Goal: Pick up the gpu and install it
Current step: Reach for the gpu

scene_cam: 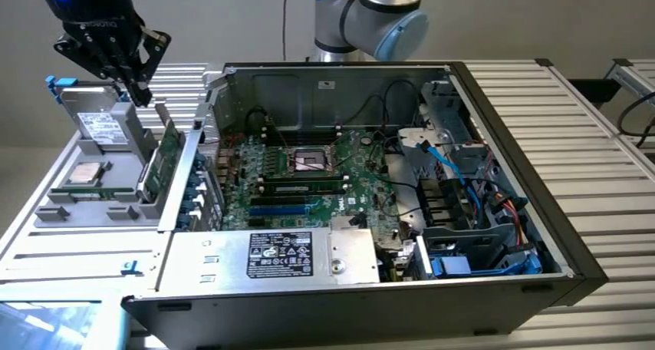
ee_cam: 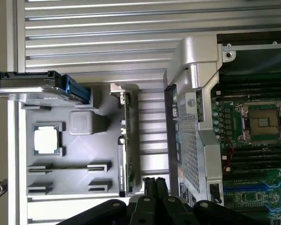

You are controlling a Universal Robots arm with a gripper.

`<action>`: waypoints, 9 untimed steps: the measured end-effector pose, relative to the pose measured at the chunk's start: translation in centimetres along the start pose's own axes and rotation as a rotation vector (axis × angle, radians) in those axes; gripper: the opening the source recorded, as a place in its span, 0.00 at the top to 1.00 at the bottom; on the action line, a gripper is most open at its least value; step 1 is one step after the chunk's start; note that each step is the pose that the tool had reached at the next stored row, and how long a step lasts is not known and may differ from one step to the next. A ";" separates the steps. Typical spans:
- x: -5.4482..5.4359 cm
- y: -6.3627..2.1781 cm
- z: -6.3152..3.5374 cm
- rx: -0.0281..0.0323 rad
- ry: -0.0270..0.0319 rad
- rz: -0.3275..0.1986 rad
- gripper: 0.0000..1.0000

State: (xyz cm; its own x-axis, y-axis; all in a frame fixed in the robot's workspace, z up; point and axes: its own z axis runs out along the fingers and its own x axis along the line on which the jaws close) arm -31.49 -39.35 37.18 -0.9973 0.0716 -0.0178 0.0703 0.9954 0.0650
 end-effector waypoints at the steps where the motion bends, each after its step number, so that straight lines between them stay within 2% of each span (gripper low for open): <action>1: 0.4 0.00 0.13 0.0000 0.0000 0.000 0.88; 4: 1.1 0.13 0.61 0.0000 0.0000 0.000 0.88; 9: 1.1 0.15 0.78 0.0000 0.0001 0.000 0.88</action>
State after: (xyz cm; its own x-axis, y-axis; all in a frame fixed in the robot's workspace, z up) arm -32.61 -39.07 36.39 -0.9973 0.0715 -0.0177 0.0702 0.9954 0.0650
